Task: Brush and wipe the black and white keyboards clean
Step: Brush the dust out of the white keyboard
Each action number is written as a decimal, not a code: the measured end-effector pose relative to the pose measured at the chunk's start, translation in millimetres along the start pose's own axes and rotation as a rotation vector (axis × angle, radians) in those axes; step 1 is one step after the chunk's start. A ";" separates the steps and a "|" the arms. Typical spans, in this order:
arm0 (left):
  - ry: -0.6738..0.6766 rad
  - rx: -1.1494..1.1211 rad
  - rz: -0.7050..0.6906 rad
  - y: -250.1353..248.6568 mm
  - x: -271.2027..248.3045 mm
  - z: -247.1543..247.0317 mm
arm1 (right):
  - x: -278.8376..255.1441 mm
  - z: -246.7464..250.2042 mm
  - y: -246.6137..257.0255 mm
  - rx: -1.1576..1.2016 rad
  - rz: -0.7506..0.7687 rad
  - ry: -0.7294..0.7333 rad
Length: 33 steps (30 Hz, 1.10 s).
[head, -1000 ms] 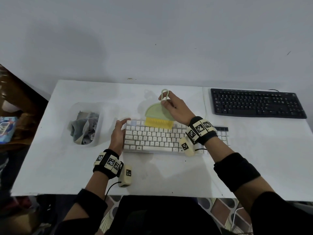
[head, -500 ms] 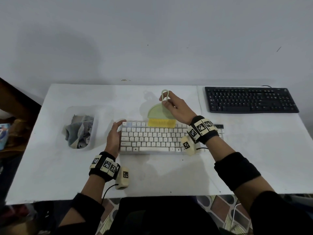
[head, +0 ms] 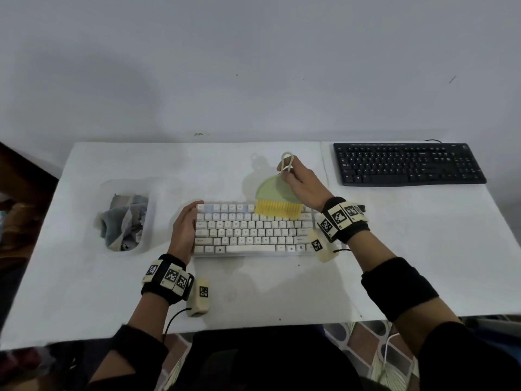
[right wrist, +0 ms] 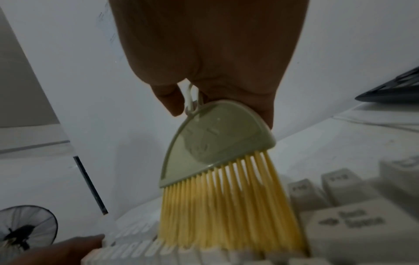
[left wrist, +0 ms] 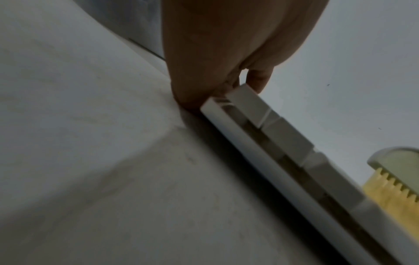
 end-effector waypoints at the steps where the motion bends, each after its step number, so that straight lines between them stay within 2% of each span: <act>1: 0.002 0.005 -0.008 0.3 0.1 0.4 | -0.9 -3.8 1.5 0.009 -0.013 0.002; 6: 0.007 0.027 -0.036 -2.6 -3.5 -1.7 | -3.2 -5.9 3.0 -0.036 0.032 -0.012; 12: 0.021 0.040 -0.063 -1.0 -3.2 -1.6 | 1.6 1.7 0.3 0.110 0.008 -0.275; 15: 0.029 0.053 -0.085 -0.9 -2.8 -2.4 | 7.5 -5.2 10.4 0.071 0.071 -0.360; 19: 0.035 0.050 -0.070 2.1 -0.4 0.2 | 8.2 -15.1 1.6 -0.047 0.134 -0.289; 26: 0.044 0.053 -0.069 1.0 -2.8 0.2 | -2.3 1.5 -18.6 -0.206 0.103 -0.209; 30: 0.044 0.050 -0.055 0.1 -3.2 -0.8 | -7.3 20.9 -32.4 -0.244 0.085 -0.242; 33: 0.038 0.049 -0.063 0.7 -1.9 -0.1 | -6.5 31.0 -34.4 -0.145 0.085 -0.298</act>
Point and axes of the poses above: each hand's wrist, its own x-axis towards the middle knuckle, its own z-axis out of the back of the hand, y = z × x, the point moved 2 cm from there along x, towards the middle knuckle, and after that the axes turned 3 degrees about -z, right-handed, at the moved point
